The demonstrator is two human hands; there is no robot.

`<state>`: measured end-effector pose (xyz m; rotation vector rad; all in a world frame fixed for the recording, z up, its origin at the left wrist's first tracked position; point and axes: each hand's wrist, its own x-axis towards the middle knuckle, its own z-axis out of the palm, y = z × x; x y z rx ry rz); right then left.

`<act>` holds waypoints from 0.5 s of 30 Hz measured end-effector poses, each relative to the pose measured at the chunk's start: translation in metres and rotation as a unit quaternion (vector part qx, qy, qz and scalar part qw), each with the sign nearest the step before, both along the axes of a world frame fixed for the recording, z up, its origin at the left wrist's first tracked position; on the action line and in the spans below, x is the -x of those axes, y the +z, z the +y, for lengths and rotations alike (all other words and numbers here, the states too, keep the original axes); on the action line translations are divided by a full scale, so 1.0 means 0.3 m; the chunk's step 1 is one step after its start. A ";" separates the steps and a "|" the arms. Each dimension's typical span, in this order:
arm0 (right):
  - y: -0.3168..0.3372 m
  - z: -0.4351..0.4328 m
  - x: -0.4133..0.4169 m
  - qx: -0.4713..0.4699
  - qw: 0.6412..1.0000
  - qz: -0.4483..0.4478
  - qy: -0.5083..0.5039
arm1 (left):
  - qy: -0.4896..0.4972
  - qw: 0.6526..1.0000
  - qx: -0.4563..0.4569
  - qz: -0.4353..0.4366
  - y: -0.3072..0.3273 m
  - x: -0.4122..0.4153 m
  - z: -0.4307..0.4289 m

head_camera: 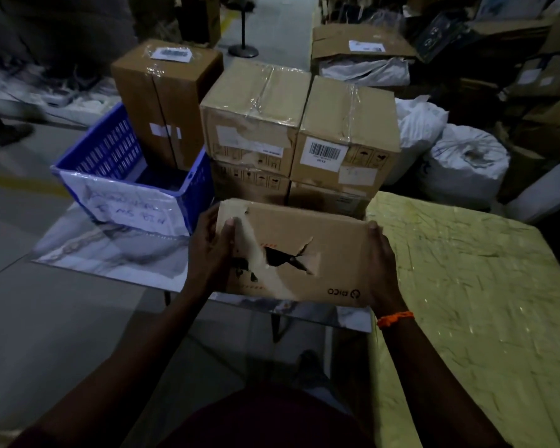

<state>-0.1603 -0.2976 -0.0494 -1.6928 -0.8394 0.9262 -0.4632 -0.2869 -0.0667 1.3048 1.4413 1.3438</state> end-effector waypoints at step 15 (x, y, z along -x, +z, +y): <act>-0.234 -0.241 -0.011 0.061 0.995 -0.073 0.045 | 0.068 0.991 0.116 0.003 -0.217 -0.001 -0.238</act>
